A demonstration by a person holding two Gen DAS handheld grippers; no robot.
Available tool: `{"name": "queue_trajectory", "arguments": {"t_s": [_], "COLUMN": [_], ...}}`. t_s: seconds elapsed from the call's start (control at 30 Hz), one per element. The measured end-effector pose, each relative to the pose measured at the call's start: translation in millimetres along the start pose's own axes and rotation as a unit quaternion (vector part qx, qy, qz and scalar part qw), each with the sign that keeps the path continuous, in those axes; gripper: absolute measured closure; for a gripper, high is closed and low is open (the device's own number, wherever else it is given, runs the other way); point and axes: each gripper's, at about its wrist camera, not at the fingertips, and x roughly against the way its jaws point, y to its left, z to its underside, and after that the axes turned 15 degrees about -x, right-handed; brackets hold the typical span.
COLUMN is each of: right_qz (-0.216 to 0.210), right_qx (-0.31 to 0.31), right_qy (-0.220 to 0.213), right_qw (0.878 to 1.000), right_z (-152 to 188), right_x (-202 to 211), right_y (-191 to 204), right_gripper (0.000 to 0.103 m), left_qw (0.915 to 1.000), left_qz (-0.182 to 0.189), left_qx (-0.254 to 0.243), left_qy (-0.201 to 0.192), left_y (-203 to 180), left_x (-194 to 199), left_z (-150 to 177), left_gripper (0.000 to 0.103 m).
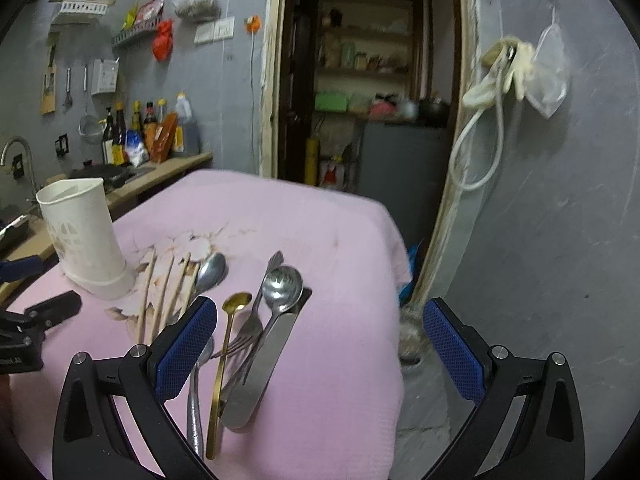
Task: Organize utensils
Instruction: 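Grasp one wooden chopstick with the left tool while the right tool approaches the spoons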
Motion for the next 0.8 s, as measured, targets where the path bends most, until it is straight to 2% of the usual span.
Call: {"name": "queue_trajectory", "arguments": {"t_s": [0.13, 0.2, 0.33, 0.47, 0.53, 0.73, 0.8], "right_qz": [-0.017, -0.021, -0.035, -0.044, -0.045, -0.056, -0.059], "right_qx": [-0.004, -0.003, -0.006, 0.001, 0.009, 0.020, 0.022], "right_qy": [0.036, 0.049, 0.074, 0.096, 0.105, 0.129, 0.137], "right_qw": [0.999, 0.999, 0.997, 0.994, 0.993, 0.990, 0.989], "right_z": [-1, -2, -4, -4, -3, -9, -11], "right_x": [-13, -19, -34, -45, -52, -75, -84], "right_y": [-6, -7, -11, -11, -10, -5, -3], "right_gripper": [0.000, 0.000, 0.000, 0.012, 0.017, 0.026, 0.034], "left_qw": [0.9992, 0.9984, 0.9955, 0.9903, 0.9880, 0.9819, 0.9801], "left_qz": [0.036, 0.051, 0.084, 0.110, 0.117, 0.134, 0.140], "left_qx": [0.001, 0.003, 0.006, 0.017, 0.023, 0.055, 0.064], "left_qy": [0.019, 0.025, 0.045, 0.083, 0.098, 0.122, 0.125], "left_y": [-4, -4, -6, -6, -6, 1, 2], "left_x": [-13, -17, -32, -54, -61, -76, -78], "left_z": [-6, -8, -13, -14, -14, -14, -14], "left_gripper": [0.011, 0.017, 0.039, 0.062, 0.068, 0.078, 0.079]}}
